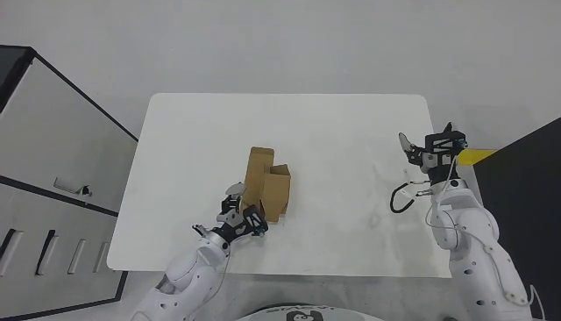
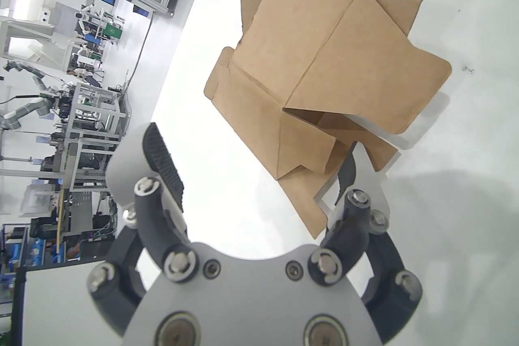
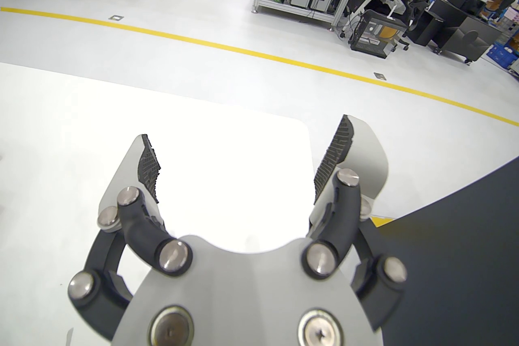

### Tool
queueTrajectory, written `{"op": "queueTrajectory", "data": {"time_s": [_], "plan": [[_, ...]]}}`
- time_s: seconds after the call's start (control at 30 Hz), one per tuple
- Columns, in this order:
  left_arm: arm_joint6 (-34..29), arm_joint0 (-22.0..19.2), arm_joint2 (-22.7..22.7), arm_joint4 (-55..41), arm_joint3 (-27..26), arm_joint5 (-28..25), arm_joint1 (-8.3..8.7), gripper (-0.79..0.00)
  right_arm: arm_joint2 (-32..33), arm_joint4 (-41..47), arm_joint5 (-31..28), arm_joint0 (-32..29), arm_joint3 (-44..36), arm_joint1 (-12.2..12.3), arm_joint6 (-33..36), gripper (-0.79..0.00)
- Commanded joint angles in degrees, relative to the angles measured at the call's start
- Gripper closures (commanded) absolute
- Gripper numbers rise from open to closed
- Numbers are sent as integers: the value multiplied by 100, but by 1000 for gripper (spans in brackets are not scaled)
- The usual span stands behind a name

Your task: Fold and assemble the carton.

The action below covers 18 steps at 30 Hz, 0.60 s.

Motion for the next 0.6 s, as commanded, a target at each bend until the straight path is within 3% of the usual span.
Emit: {"op": "queueTrajectory", "data": {"time_s": [0.0, 0.4, 0.57], "plan": [[23, -30, 14, -20, 43, 14, -4, -631, 0, 0, 0, 0, 0, 0, 0, -785], [35, -160, 89, -107, 281, -49, -22, -622, 0, 0, 0, 0, 0, 0, 0, -785], [161, -194, 98, -265, 347, -33, -30, -526, 0, 0, 0, 0, 0, 0, 0, -785]]}}
